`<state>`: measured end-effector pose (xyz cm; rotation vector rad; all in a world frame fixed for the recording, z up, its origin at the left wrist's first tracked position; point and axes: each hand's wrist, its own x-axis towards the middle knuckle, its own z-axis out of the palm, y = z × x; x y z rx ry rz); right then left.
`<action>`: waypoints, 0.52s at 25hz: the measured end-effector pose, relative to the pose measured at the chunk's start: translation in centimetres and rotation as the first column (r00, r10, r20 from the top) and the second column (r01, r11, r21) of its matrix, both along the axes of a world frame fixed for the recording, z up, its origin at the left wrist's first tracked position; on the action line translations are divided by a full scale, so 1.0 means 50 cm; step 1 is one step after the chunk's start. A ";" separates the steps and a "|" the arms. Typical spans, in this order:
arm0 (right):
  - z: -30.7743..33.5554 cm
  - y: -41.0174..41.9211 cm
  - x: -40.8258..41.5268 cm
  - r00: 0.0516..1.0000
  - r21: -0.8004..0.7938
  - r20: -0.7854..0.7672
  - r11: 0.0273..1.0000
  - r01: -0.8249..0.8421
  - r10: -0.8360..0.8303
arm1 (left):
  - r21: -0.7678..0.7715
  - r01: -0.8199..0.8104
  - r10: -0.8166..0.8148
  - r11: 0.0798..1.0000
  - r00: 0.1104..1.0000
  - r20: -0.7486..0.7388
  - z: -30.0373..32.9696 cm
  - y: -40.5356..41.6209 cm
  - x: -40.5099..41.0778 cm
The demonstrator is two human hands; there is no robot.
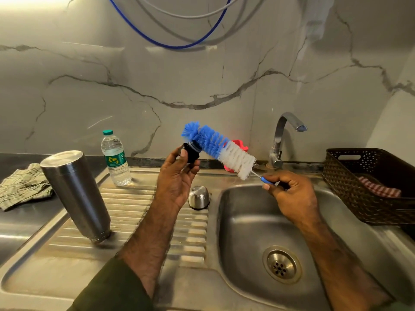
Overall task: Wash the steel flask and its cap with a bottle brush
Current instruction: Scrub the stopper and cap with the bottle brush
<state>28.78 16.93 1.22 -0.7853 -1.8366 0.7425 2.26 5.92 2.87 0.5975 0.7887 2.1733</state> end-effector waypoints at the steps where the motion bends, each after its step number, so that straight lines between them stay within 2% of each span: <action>1: 0.005 -0.003 -0.002 1.000 -0.008 -0.023 1.000 -0.003 0.003 | -0.009 0.022 -0.022 1.000 1.000 -0.015 -0.004 0.004 0.011; 6: 0.016 -0.016 -0.034 0.995 -0.023 -0.096 1.000 0.012 -0.014 | -0.045 0.153 -0.157 0.987 0.981 -0.117 -0.012 0.012 0.070; 8: 0.011 -0.012 -0.033 0.995 -0.034 -0.092 0.999 0.035 -0.038 | -0.017 0.131 -0.132 0.991 0.985 -0.106 -0.006 0.007 0.062; 11: 0.001 -0.014 -0.022 0.999 -0.050 -0.039 0.999 0.005 -0.007 | 0.030 0.035 -0.035 0.999 0.999 -0.005 0.003 -0.001 0.021; 13: 0.001 -0.022 -0.025 0.998 -0.043 -0.065 0.999 -0.030 0.027 | 0.009 0.047 -0.047 0.999 0.998 -0.031 0.000 0.003 0.028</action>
